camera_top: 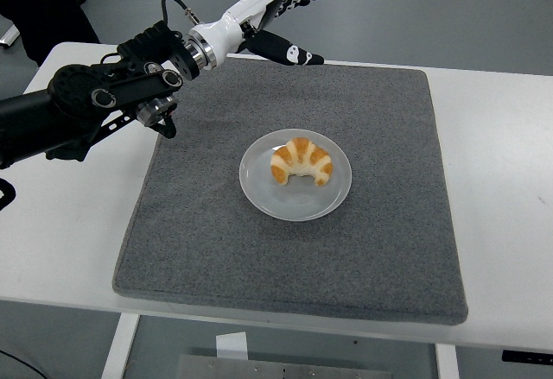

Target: Place the bread on the plate

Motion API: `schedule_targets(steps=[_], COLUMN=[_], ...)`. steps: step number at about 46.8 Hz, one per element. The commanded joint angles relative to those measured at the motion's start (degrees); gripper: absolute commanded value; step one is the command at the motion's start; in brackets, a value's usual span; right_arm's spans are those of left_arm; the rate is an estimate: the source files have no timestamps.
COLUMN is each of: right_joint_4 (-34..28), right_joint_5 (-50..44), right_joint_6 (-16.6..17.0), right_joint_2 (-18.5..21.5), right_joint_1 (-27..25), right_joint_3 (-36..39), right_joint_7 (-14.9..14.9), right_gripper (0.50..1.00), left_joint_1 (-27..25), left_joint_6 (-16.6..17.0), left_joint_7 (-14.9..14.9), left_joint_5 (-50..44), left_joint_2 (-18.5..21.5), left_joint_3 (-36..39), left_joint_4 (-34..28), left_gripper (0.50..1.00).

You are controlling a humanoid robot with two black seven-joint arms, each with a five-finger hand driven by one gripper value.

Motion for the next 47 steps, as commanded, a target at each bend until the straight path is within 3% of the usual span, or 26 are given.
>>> schedule_targets(steps=[1, 13, 24, 40, 47], right_joint_4=[-0.02, -0.02, -0.02, 0.07, -0.46], right_joint_5=[0.0, -0.09, -0.09, 0.0, -0.09], right_joint_6=[0.0, -0.18, -0.09, 0.09, 0.09], right_joint_2=[0.0, 0.0, 0.0, 0.0, 0.0], right_joint_1=[0.0, -0.26, -0.44, -0.53, 0.0], right_joint_3=[0.0, 0.26, 0.0, 0.09, 0.0], right_joint_7=[0.04, 0.04, 0.04, -0.05, -0.22], right_gripper=[0.954, 0.952, 0.952, 0.952, 0.952], left_joint_1=[0.02, 3.8, 7.75, 16.89, 18.3], left_joint_6=[-0.83, -0.65, 2.33, 2.77, 2.6], left_joint_7=[-0.01, 0.25, 7.37, 7.55, 7.46], left_joint_5=[-5.22, -17.17, -26.31, -27.64, -27.73], left_joint_2=[0.83, 1.01, 0.92, 0.22, -0.48], left_joint_3=[-0.96, -10.01, -18.36, -33.04, -35.33], left_joint_4=[0.91, 4.51, 7.5, 7.59, 7.85], left_gripper=[1.0, 1.0, 1.0, 1.0, 1.0])
